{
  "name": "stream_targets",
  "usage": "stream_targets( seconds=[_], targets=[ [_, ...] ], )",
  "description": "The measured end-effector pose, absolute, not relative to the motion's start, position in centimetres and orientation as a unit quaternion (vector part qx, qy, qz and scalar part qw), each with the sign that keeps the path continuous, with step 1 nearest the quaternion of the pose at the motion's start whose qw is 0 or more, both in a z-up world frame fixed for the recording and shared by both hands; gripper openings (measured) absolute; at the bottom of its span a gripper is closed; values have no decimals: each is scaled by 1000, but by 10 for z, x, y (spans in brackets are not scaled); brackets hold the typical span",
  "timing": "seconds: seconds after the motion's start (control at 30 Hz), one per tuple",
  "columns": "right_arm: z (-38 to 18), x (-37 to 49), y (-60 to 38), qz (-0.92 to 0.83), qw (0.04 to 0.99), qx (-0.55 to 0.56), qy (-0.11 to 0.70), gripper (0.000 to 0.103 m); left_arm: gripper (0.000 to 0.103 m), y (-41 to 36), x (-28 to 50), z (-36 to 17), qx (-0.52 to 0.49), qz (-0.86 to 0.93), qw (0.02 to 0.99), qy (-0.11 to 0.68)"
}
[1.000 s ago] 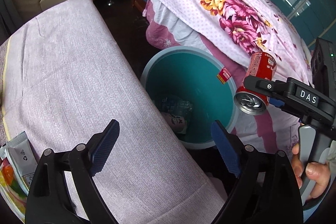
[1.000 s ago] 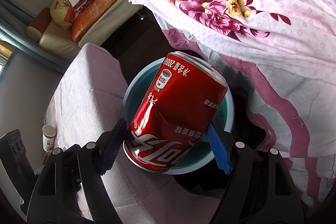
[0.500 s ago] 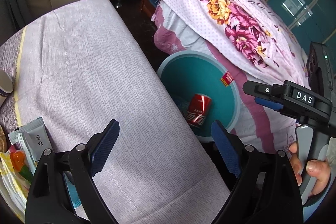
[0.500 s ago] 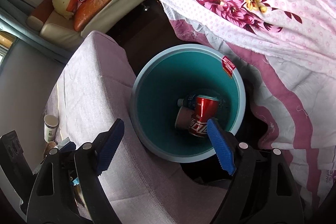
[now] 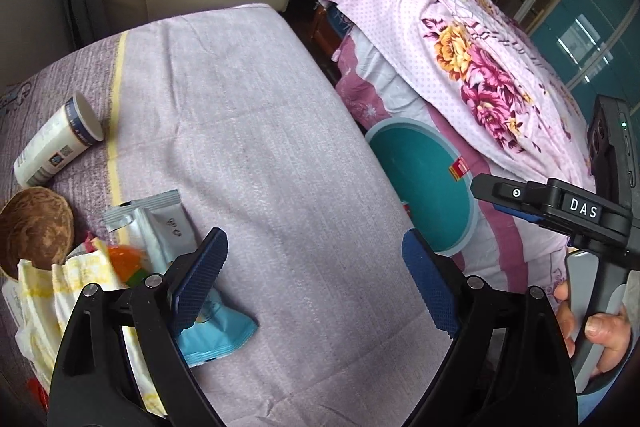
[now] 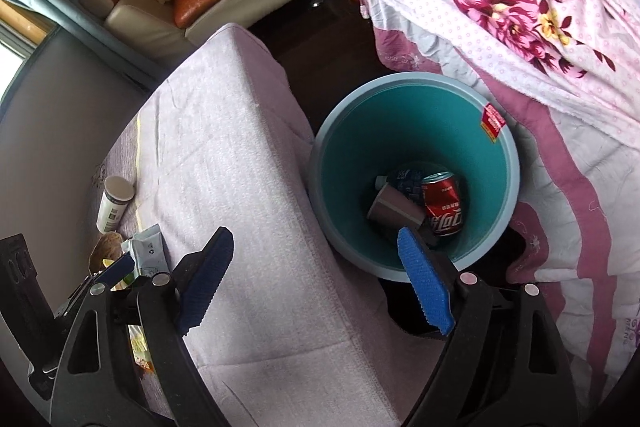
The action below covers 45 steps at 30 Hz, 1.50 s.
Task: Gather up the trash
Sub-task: 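Grasp the coconut shell with the left gripper while the right gripper grasps the blue wrapper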
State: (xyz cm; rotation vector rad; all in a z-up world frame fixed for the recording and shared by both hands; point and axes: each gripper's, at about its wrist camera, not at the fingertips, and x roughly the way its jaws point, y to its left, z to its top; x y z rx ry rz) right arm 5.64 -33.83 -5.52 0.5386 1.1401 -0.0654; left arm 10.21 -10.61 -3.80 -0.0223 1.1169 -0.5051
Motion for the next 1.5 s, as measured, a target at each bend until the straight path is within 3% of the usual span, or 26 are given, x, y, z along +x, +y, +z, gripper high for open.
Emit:
stream_targets(
  seconds=[0.57, 1.03, 1.13, 1.37, 1.5],
  targets=[
    [-52, 80, -187, 86, 794, 140, 585, 81, 89, 66, 99, -17, -73, -119, 854, 501],
    [-89, 92, -117, 114, 768, 96, 624, 80, 89, 147, 106, -47, -127, -49, 845, 518],
    [-95, 96, -109, 117, 765, 85, 627, 70, 89, 154, 112, -53, -130, -42, 842, 522],
    [-108, 104, -99, 116, 765, 71, 630, 62, 89, 160, 134, -69, -124, -27, 833, 538],
    [-113, 106, -103, 113, 766, 69, 629, 36, 89, 155, 150, -75, -114, -33, 830, 545]
  ],
)
